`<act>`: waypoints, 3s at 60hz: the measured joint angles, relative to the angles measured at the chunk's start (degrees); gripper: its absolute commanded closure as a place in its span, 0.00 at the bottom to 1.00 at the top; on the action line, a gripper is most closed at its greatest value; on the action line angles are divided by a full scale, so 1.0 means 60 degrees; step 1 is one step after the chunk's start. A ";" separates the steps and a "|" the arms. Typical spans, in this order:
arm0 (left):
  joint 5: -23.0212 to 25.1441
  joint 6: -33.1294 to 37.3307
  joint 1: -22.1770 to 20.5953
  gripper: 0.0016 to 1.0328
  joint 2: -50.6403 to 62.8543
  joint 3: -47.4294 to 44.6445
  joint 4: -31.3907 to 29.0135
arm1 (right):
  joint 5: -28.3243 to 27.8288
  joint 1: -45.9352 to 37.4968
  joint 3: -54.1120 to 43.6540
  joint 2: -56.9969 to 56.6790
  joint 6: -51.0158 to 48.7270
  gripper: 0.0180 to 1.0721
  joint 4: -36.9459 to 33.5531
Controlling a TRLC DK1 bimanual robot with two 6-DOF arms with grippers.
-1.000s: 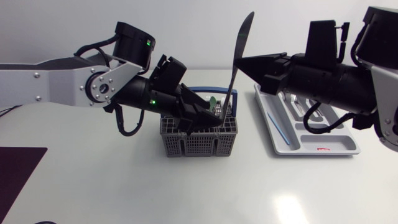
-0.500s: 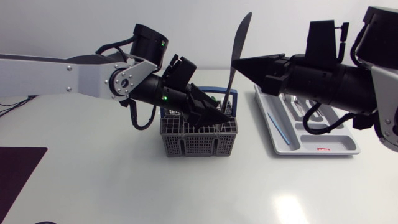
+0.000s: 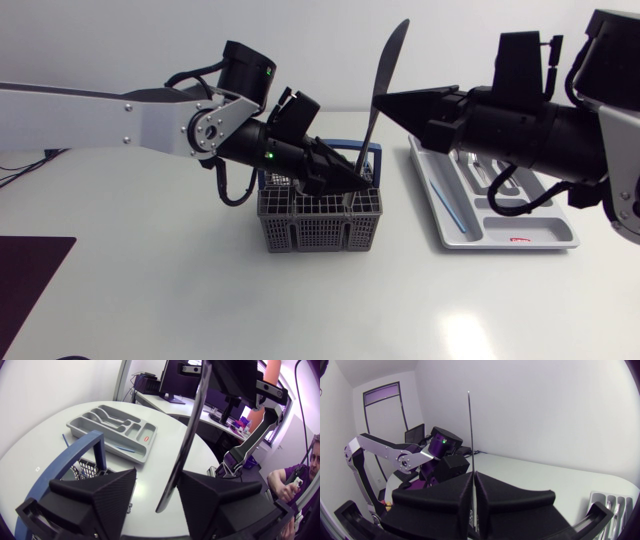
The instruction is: Unload the cutlery basket into the drawer organizer.
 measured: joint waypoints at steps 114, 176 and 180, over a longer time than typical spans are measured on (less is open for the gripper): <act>-0.1038 0.2120 -0.0627 0.76 0.0412 -0.0412 -0.0688 | -0.0251 -0.0339 -0.0546 -0.0178 -0.0007 0.89 0.0135; -0.4258 0.3650 -0.2361 0.97 -0.1410 -0.2299 -0.0670 | -0.0572 -0.1217 -0.2331 -0.2925 -0.1960 0.89 -0.1548; -0.4433 0.3716 -0.2401 0.97 -0.1424 -0.2317 -0.0674 | -0.0714 -0.1384 -0.2368 -0.2976 -0.1996 0.89 -0.1665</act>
